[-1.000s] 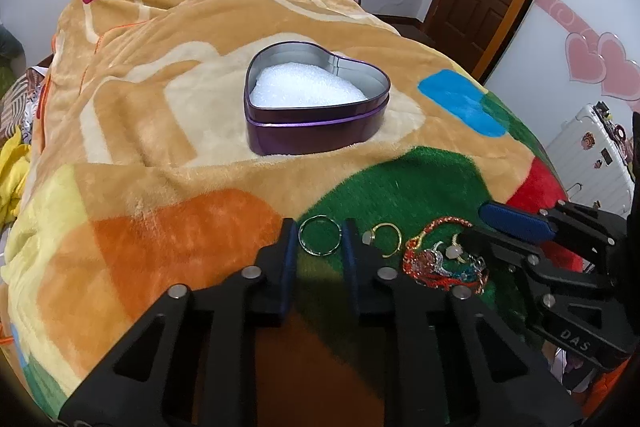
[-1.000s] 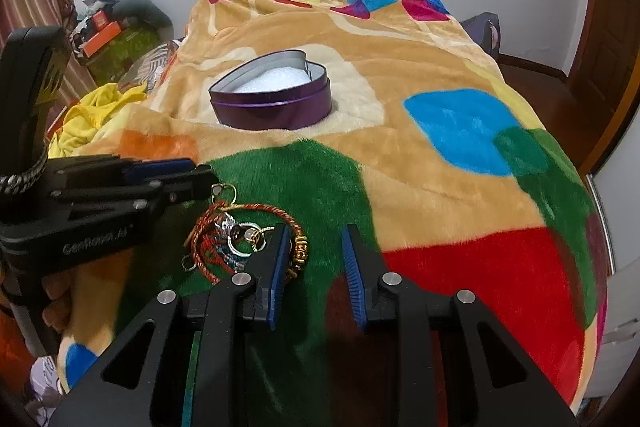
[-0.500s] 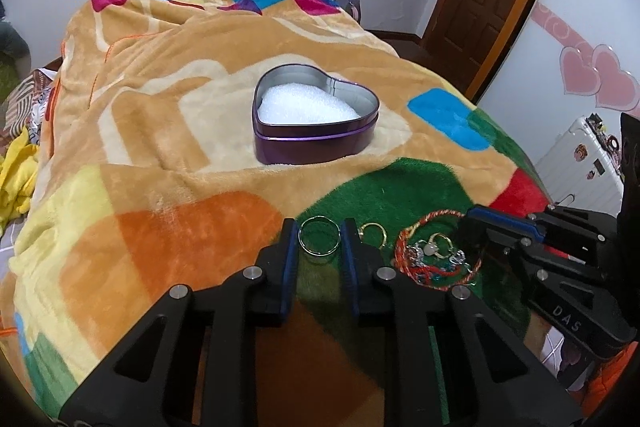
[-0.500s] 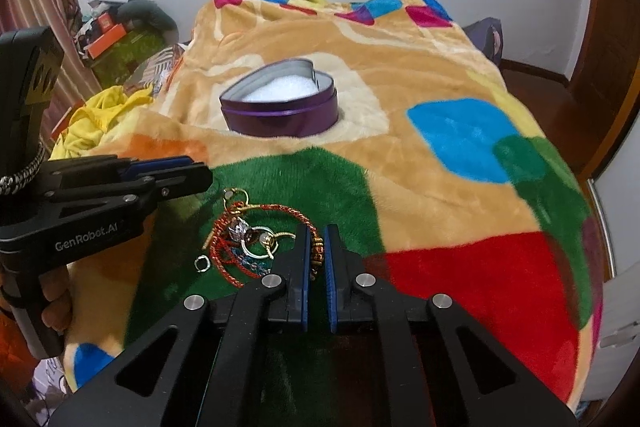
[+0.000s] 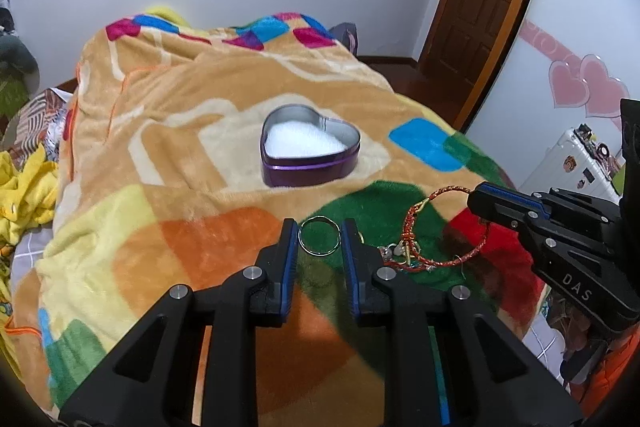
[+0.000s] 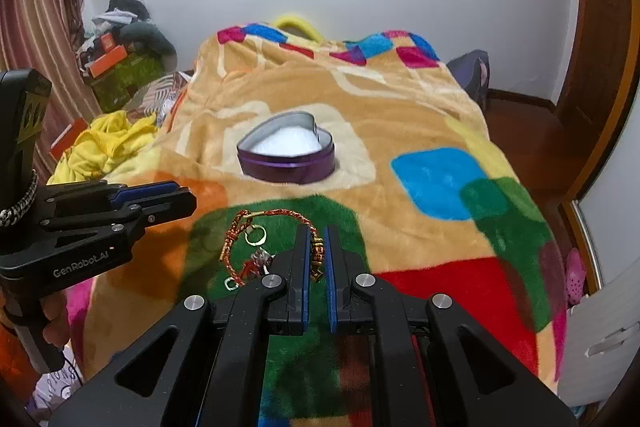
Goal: Organize jewelry
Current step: 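Carry the bracelet and ring into the purple heart tin with both tools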
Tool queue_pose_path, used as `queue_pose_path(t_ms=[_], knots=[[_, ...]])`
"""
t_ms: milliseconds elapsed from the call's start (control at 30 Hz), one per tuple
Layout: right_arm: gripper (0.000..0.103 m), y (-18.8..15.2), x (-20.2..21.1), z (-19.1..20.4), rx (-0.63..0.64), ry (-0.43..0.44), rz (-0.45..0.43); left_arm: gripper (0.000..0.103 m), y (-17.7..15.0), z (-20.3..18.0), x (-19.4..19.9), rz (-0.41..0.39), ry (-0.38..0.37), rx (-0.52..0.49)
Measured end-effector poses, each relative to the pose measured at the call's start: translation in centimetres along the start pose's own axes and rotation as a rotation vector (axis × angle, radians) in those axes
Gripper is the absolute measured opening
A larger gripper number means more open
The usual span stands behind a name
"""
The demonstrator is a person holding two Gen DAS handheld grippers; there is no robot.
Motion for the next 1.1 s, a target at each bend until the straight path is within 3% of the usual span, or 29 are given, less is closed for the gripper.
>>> queue_pose_path(t_ms=[433,1100], knots=[[0.006,2.7,1.2,0.6,0.005,-0.016,-0.089,0.021,0.6,0.6,2.3,-0.051,0.017,0.019],[0.006,5.2,-5.5,-0.8,-0.009,-0.023,-0.053,0.021,3.7,3.1,-1.3,-0.059,0.056,0.031]])
Point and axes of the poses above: each gripper's, at about its wrist camera, not at the fingertips, and x roughly against the way its jaws point, z to its left, y to its top, the point moved 10 cm from there along -x, roughly the way its jaws point, and after that the axes turned 2 degrees about -x, right-handed, at the moved point
